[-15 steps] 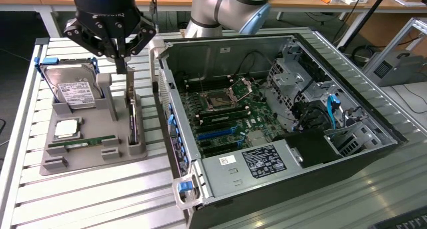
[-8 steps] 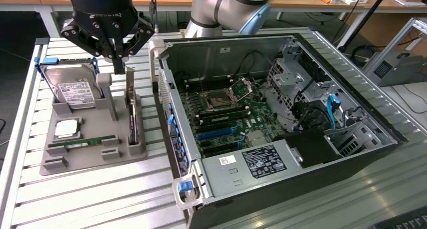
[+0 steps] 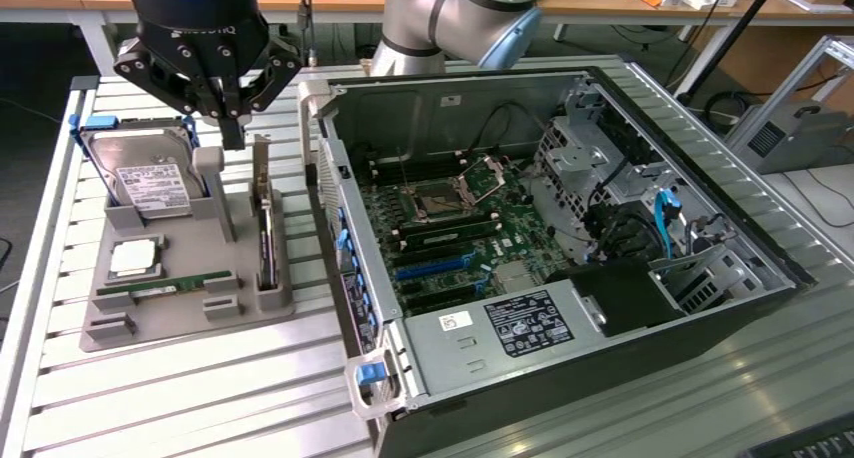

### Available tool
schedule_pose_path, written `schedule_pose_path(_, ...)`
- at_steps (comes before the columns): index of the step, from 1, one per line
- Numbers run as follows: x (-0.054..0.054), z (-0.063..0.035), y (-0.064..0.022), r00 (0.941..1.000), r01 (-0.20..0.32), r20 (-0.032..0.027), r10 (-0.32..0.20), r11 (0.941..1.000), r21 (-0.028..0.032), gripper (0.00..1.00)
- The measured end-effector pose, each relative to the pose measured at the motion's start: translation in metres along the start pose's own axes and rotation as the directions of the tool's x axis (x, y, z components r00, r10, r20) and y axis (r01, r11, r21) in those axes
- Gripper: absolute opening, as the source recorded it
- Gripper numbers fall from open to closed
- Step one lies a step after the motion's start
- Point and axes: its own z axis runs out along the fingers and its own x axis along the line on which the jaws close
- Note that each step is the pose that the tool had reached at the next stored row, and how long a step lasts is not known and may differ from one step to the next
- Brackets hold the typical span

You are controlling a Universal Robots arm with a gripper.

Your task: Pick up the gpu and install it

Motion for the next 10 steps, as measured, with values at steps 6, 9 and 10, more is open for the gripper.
schedule_pose_path(6,0.002,-0.0001,-0.0002,1.0,0.0,-0.0001,0.0,1.0,0.0,0.11)
schedule_pose_path(9,0.002,-0.0001,-0.0002,1.0,0.0,-0.0001,0.0,1.0,0.0001,0.11)
schedule_pose_path(10,0.002,-0.0001,-0.0002,1.0,0.0,-0.0001,0.0,1.0,0.0001,0.11)
